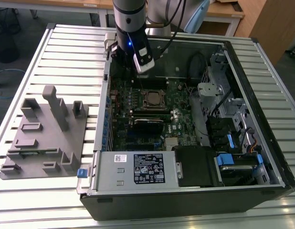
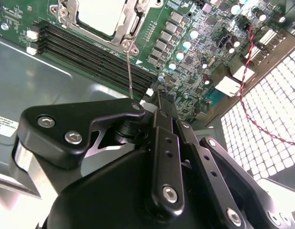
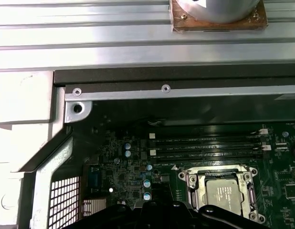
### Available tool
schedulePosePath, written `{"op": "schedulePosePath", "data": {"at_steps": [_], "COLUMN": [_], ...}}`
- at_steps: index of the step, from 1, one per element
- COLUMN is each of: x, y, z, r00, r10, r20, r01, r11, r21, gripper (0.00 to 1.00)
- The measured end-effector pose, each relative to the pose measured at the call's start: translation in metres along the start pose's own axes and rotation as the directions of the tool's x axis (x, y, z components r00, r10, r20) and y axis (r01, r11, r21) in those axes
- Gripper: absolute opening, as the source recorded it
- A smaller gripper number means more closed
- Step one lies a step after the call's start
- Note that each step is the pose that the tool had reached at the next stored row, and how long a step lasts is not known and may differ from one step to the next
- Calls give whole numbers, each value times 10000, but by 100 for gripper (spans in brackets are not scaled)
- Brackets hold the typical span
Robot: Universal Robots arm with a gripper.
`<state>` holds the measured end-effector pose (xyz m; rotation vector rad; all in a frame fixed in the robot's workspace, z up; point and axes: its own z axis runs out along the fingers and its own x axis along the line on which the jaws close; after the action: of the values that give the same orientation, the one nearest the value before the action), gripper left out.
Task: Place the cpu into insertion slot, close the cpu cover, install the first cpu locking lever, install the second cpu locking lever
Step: 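Install the first cpu locking lever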
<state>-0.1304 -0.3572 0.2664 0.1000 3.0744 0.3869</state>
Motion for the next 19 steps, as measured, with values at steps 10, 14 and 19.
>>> {"op": "schedulePosePath", "data": {"at_steps": [10,14,19], "x": [1,2,4], "y": [-5,4,34], "z": [19,24,32], "r00": [10000,10000,10000], "r10": [1,3,0], "r20": [-2,0,-2], "r01": [-1,-3,0], "r11": [10000,10000,10000], "r21": [3,0,2], "gripper": [10,10,10]}}
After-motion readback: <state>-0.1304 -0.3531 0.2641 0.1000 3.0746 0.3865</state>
